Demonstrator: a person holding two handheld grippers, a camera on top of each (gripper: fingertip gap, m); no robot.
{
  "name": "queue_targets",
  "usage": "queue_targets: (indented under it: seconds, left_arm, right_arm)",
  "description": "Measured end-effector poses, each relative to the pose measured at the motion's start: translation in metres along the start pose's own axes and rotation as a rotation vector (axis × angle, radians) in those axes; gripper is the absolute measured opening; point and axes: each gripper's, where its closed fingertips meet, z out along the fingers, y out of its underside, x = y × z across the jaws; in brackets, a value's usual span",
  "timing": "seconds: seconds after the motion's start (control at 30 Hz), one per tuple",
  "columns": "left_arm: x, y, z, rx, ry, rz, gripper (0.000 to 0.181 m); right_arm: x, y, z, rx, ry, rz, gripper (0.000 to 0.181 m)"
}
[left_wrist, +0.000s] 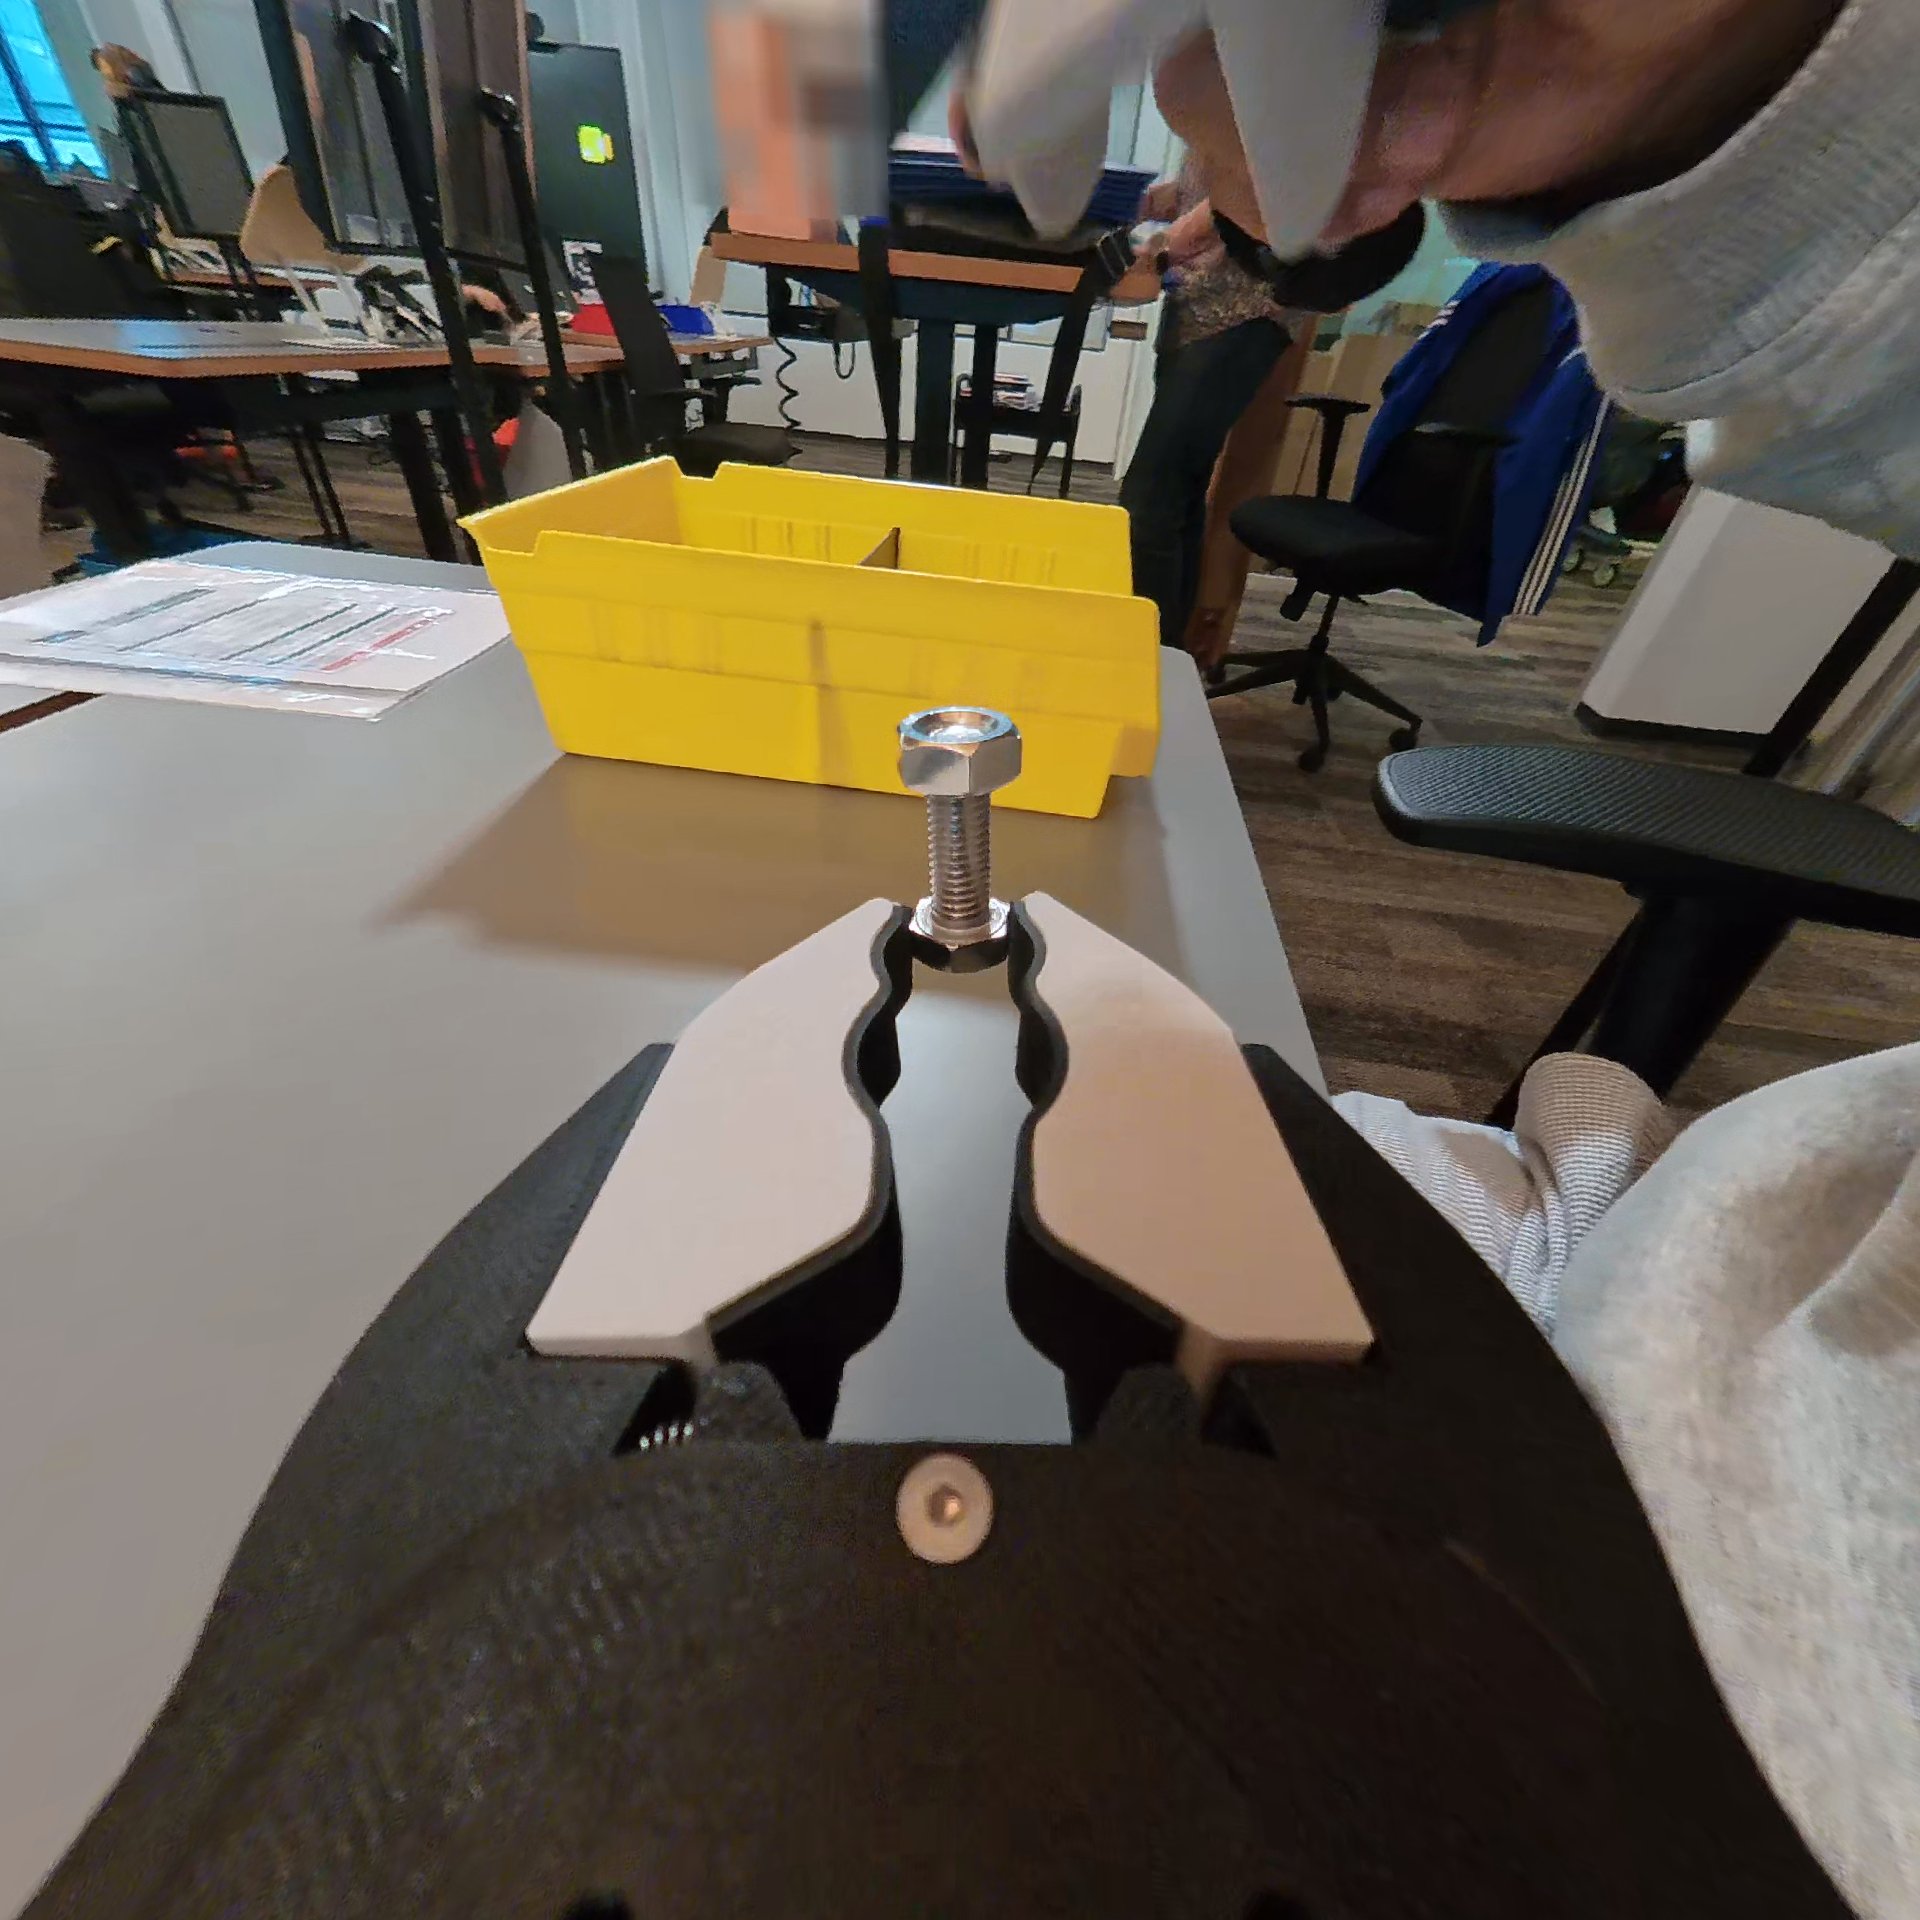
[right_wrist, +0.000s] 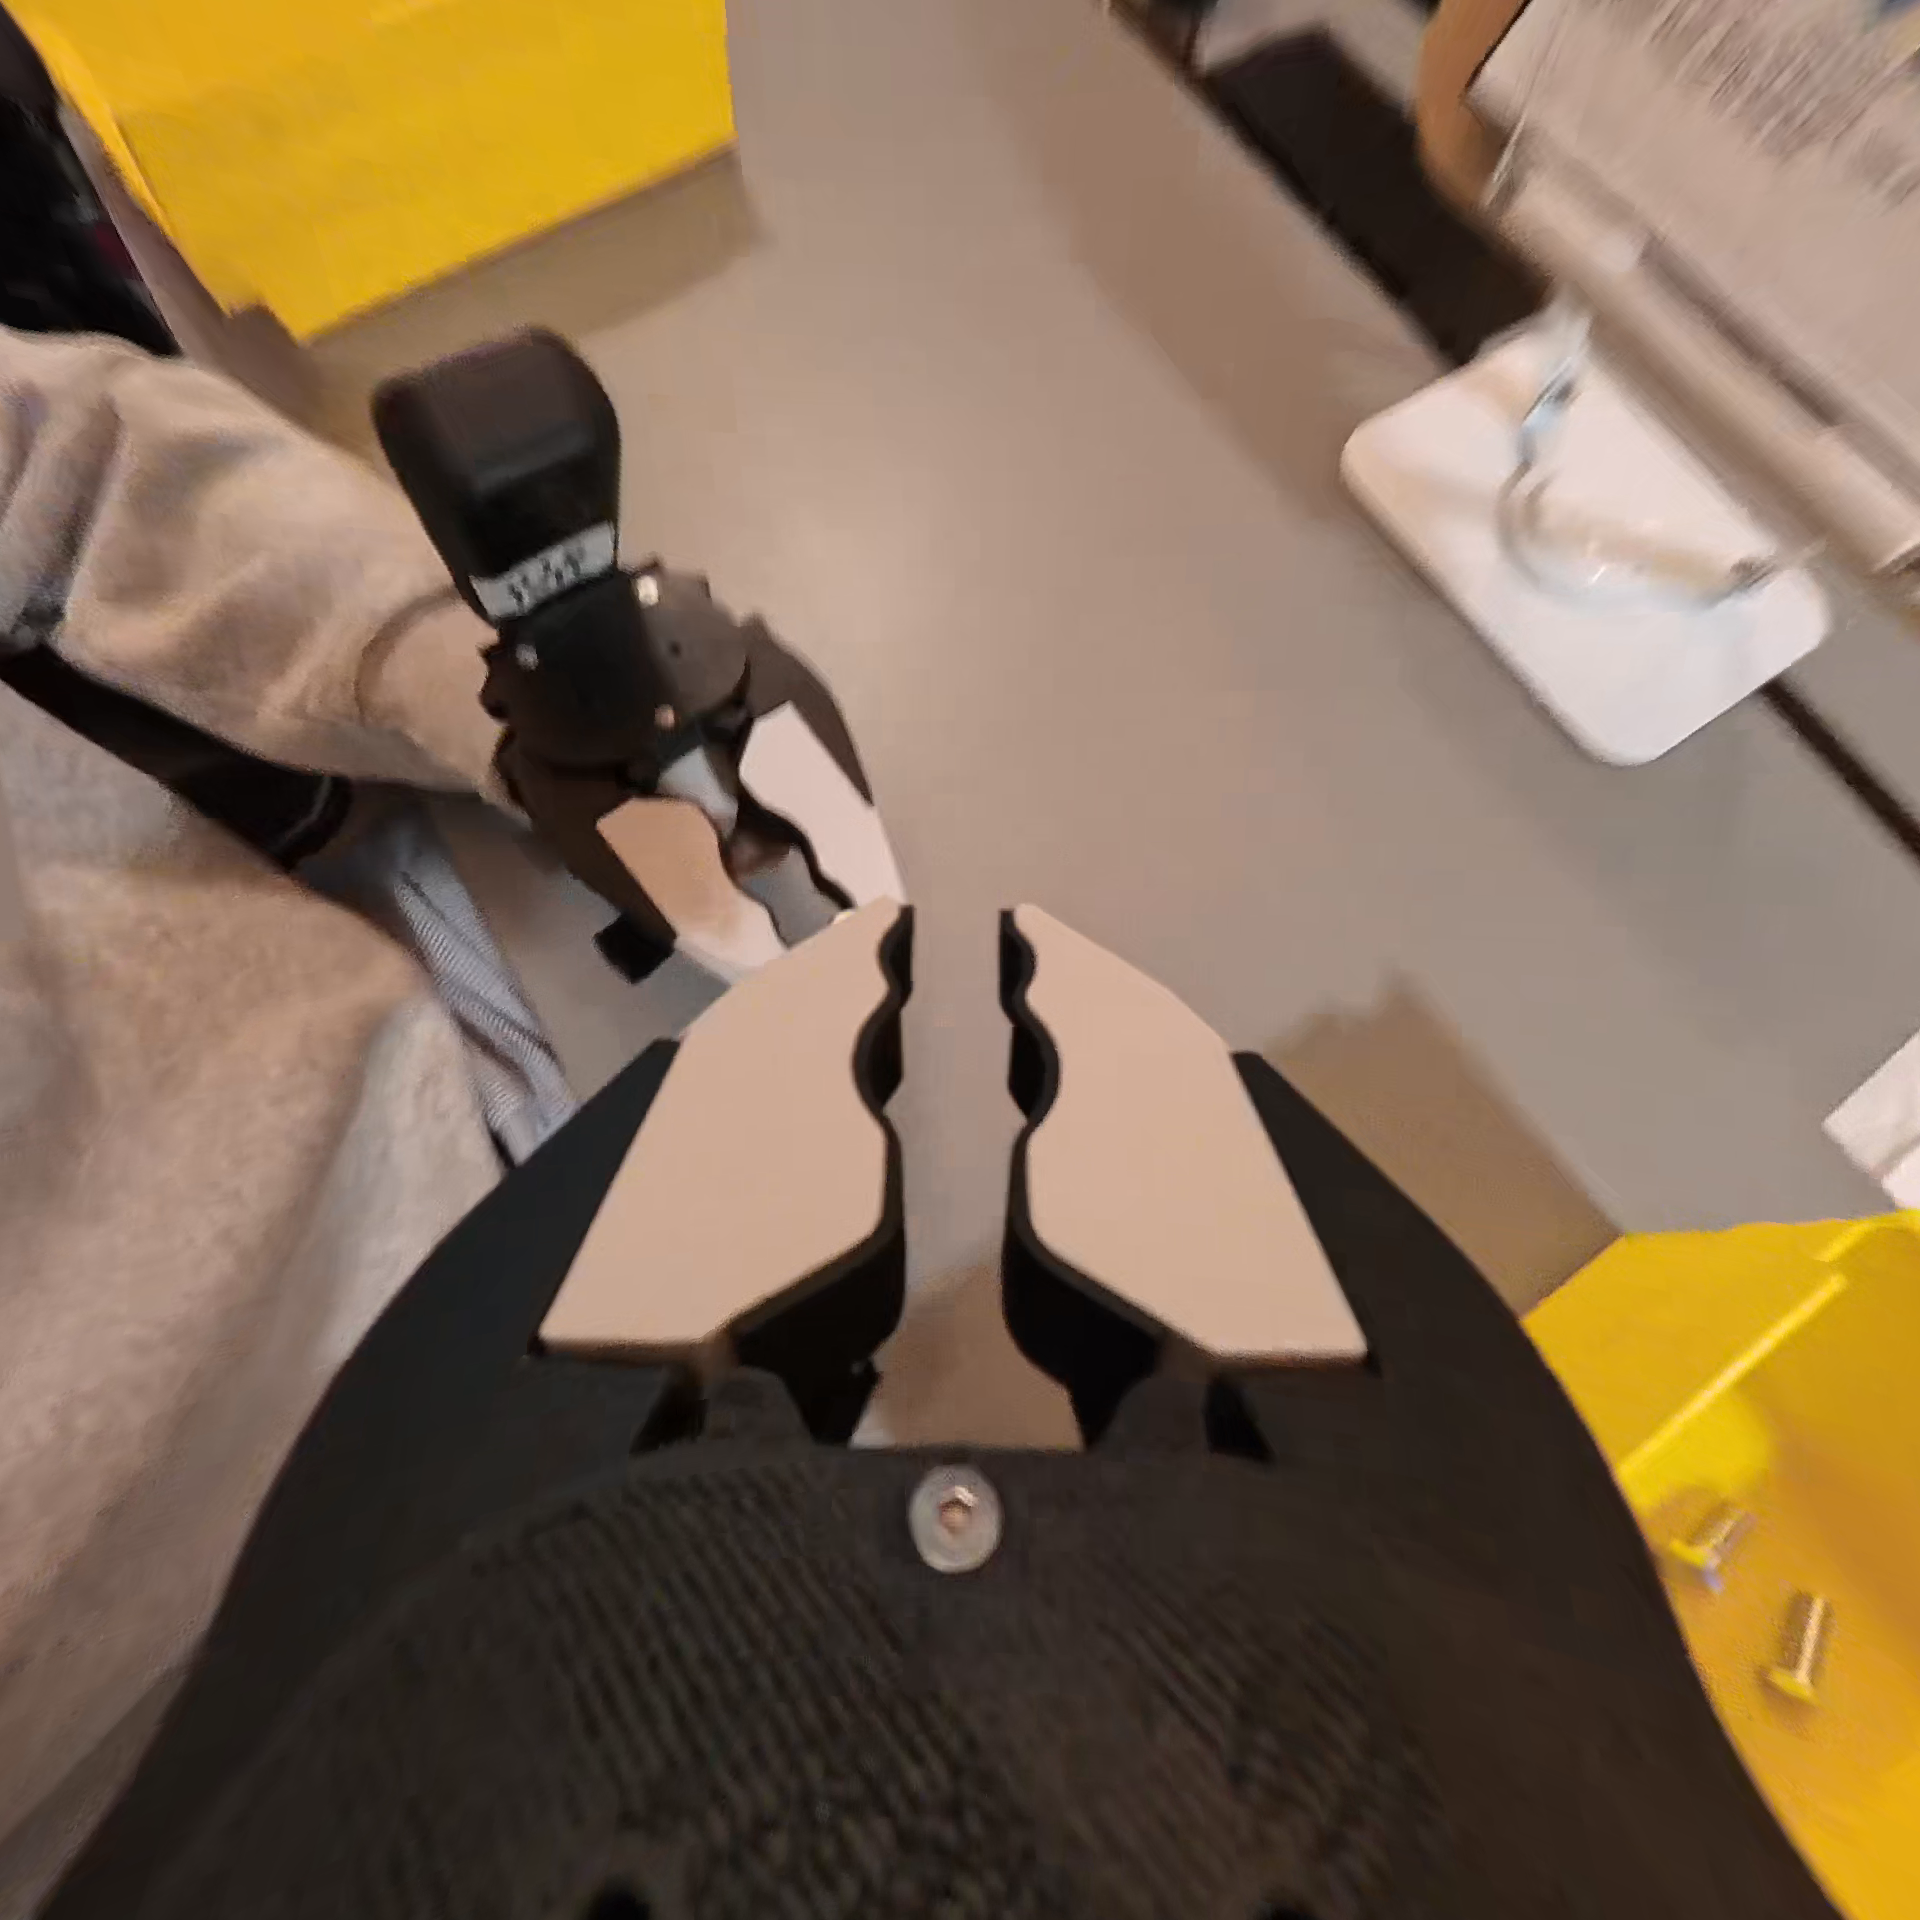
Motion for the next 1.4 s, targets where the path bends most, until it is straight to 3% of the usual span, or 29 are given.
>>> queue_targets:
  seconds: [0.1, 0.2, 0.4, 0.6, 0.7, 0.83, 1.0, 1.17, 1.4]
  left_arm:
    - [-0.004, 0.001, 0.000, -0.013, -0.034, 0.019, 0.018]
    - [-0.006, 0.000, -0.001, -0.015, -0.050, 0.028, 0.018]
    - [-0.006, -0.001, -0.002, -0.020, -0.076, 0.059, 0.018]
    - [-0.006, -0.001, -0.001, -0.029, -0.088, 0.081, 0.018]
    - [-0.004, 0.001, 0.000, -0.031, -0.073, 0.072, 0.018]
    - [0.003, 0.001, 0.001, -0.019, -0.021, 0.064, 0.018]
    - [0.013, 0.003, 0.003, -0.027, 0.028, 0.094, 0.018]
    - [0.009, 0.005, 0.003, -0.033, 0.018, 0.075, 0.018]
    - [-0.001, 0.004, 0.002, -0.040, -0.042, 0.060, 0.018]
  right_arm:
    - [-0.017, 0.016, 0.021, -0.125, -0.050, -0.026, 0.023]
    - [-0.026, 0.019, 0.033, -0.181, -0.058, -0.080, 0.016]
    - [-0.020, 0.033, 0.049, -0.325, -0.005, -0.086, 0.038]
    - [-0.022, 0.031, 0.055, -0.328, -0.046, -0.027, 0.018]
    - [-0.024, 0.033, 0.055, -0.350, -0.074, -0.043, 0.018]
    - [-0.030, 0.036, 0.051, -0.370, -0.153, -0.166, 0.018]
    - [-0.041, 0.041, 0.046, -0.299, -0.244, -0.455, 0.018]
    - [-0.036, 0.038, 0.044, -0.280, -0.225, -0.331, 0.036]
    - [-0.020, 0.039, 0.045, -0.328, -0.104, -0.024, 0.034]
